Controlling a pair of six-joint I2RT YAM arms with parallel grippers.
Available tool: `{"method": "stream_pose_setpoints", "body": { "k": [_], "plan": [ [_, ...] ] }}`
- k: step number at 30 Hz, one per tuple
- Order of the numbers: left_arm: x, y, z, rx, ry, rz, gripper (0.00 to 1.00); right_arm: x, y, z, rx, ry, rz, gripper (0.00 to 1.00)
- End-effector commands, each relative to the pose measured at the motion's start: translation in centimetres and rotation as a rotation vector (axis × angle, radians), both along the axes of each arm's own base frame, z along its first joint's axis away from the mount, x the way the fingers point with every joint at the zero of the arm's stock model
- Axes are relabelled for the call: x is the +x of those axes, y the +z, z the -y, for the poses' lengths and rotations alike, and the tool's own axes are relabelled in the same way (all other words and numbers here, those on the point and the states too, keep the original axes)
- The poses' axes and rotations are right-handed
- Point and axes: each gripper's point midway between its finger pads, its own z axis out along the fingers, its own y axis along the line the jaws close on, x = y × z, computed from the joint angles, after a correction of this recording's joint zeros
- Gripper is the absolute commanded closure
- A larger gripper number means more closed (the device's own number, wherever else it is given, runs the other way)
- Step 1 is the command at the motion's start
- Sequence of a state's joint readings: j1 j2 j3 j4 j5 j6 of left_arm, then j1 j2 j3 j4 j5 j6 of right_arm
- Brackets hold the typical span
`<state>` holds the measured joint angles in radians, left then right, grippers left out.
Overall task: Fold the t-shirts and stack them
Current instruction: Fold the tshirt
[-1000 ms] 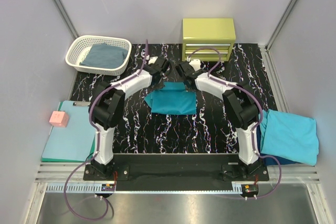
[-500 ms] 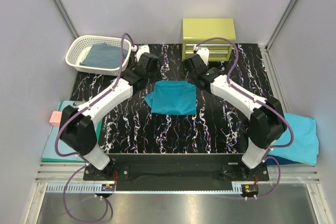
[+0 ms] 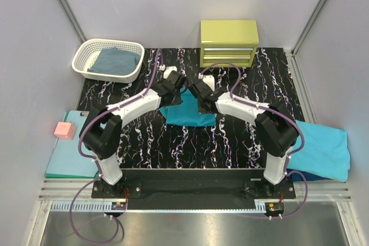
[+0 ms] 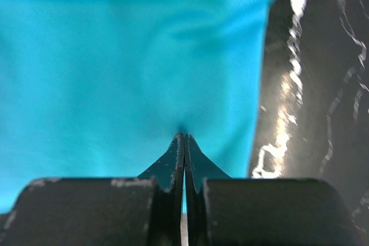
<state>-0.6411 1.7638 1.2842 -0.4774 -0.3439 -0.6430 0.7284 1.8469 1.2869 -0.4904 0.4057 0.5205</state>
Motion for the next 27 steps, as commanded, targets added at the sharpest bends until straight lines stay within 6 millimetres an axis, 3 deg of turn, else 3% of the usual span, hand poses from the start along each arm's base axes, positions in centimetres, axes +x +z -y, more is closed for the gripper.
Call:
{"method": "stream_pose_setpoints", "body": {
  "k": [1,5,9,17,27],
  "plan": [
    [2.2,2.1,2.1,-0.058,-0.039,0.052,0.75,1.7,0.9,-2.2,0.059,0.003,0.024,1.00],
    [0.4,-1.1,1.8,-0.049,-0.037,-0.038,0.78,-0.2,-1.4,-1.6,0.054,-0.011,-0.049,1.00],
    [-2.7,-4.2,0.8,-0.019,-0.034,-0.118,0.81,-1.8,-1.8,-1.2,0.053,-0.016,-0.066,1.00],
    [-7.1,-6.8,-0.5,0.018,-0.038,-0.186,0.84,-5.7,-3.9,-0.3,0.039,-0.019,-0.143,1.00],
    [-12.1,-8.4,-1.0,0.047,-0.078,-0.252,0.89,-8.9,-4.5,0.9,0.022,-0.031,-0.182,1.00]
  ]
}}
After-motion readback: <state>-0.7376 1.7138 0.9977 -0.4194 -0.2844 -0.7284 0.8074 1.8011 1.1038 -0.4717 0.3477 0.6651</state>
